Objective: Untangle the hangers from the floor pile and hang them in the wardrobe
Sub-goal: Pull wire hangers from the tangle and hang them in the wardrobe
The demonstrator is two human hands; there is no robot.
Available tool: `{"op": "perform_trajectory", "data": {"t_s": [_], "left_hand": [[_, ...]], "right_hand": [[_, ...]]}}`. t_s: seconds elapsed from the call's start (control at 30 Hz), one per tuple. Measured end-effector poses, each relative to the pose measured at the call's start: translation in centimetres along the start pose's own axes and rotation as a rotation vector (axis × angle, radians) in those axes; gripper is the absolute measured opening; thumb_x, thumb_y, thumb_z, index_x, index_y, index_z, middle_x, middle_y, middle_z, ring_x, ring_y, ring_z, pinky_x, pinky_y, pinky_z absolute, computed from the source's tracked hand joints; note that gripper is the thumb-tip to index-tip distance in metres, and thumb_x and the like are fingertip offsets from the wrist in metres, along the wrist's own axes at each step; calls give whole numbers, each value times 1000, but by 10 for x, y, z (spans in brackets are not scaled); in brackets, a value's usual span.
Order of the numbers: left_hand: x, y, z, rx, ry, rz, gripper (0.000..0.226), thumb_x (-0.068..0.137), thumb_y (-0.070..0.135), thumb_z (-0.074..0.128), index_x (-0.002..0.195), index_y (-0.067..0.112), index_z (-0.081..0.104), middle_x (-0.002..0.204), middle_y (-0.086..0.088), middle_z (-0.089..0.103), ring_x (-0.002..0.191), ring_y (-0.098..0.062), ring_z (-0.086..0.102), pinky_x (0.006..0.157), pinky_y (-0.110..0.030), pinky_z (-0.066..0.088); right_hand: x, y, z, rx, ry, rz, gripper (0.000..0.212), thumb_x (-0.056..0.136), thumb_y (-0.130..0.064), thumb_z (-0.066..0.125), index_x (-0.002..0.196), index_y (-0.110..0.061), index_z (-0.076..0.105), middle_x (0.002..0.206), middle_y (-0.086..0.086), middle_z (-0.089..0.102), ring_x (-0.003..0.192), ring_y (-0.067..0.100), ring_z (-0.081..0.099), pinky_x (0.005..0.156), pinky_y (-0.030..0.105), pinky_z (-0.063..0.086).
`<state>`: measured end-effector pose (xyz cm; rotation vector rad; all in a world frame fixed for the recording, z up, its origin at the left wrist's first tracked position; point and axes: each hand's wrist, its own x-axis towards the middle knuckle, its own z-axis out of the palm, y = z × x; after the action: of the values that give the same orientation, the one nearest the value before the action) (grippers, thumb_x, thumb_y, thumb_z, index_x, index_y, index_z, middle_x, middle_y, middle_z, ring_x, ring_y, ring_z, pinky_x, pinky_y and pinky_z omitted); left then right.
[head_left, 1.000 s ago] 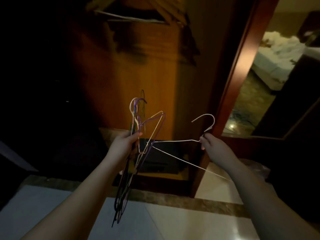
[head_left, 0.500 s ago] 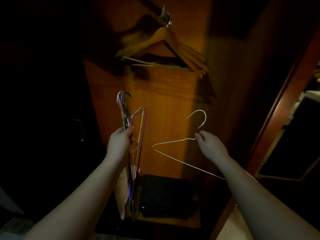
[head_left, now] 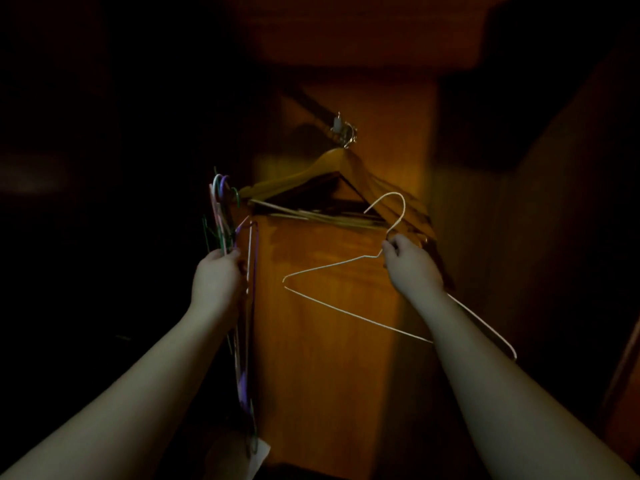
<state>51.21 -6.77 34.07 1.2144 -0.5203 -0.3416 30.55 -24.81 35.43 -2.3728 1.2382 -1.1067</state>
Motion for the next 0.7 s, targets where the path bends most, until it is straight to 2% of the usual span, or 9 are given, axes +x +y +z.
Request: {"op": "perform_trajectory", "data": {"t_s": [0.13, 0.27, 0.37, 0.5, 0.63, 0.7], "left_hand": [[29, 3, 7, -12, 53, 21, 20, 99, 15, 47, 81, 15, 54, 61, 0, 47, 34, -8, 40, 41, -20, 30], [53, 5, 12, -8, 53, 24, 23, 98, 16, 49, 76, 14, 50, 59, -3, 46, 41, -14, 43, 44, -23, 31], [66, 8, 13, 7, 39, 41, 22, 99, 20, 49, 78, 14, 53, 62, -4, 49, 51, -19, 45, 52, -28, 35], [74, 10, 13, -11, -25, 24, 15, 100, 22, 47, 98, 11, 57, 71, -5, 56, 59, -22, 53, 57, -31, 43], [81, 11, 9, 16, -43, 9, 17, 100, 21, 47, 88, 12, 55, 64, -5, 51, 51, -21, 48, 55, -33, 39], [84, 12, 6, 49, -48, 15, 19, 100, 21, 47, 84, 13, 54, 61, -3, 49, 48, -19, 45, 50, -29, 37]], "right_hand": [[52, -13, -10, 8, 79, -59, 25, 103, -37, 38, 100, -20, 56, 82, 1, 59, 73, 20, 54, 59, 31, 36], [94, -34, -17, 10, 119, -92, 23, 104, -34, 38, 98, -19, 54, 76, 0, 54, 67, 19, 51, 55, 31, 37], [119, -47, -20, -7, 146, -89, 20, 104, -34, 37, 98, -20, 51, 75, 0, 52, 68, 21, 51, 57, 32, 37], [149, -65, -23, 8, 204, -70, 22, 103, -35, 38, 102, -20, 54, 86, 3, 57, 78, 23, 55, 68, 35, 44], [169, -79, -19, 9, 187, -73, 23, 104, -34, 37, 99, -20, 54, 83, 2, 56, 75, 21, 54, 63, 33, 40], [174, -85, -14, -2, 178, -79, 23, 104, -35, 37, 98, -19, 54, 80, 1, 55, 71, 20, 53, 62, 34, 40]]}}
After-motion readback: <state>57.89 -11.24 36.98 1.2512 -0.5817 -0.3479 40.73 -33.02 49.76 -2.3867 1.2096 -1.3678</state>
